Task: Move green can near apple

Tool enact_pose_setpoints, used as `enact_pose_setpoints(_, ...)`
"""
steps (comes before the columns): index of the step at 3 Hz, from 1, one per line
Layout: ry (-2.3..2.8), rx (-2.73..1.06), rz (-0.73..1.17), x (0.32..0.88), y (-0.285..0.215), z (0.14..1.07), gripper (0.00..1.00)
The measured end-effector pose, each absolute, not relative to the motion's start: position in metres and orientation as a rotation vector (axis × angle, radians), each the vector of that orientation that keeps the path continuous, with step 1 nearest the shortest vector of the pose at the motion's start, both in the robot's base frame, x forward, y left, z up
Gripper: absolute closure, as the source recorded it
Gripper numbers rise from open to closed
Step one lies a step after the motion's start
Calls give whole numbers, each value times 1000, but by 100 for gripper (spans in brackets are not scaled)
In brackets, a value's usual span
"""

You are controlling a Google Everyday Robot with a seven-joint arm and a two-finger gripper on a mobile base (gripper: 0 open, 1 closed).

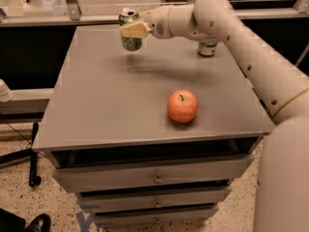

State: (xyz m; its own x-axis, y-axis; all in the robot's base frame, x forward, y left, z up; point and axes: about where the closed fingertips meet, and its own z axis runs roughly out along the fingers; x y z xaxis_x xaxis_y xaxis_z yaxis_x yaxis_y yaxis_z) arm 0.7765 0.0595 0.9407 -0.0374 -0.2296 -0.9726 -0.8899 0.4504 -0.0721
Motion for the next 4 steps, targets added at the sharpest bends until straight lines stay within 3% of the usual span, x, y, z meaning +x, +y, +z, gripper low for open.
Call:
enact_pose_setpoints(2,1649,-974,777,678,7,937,100)
enact_pose_setpoints(4,1811,-828,696,628,-77,914,100)
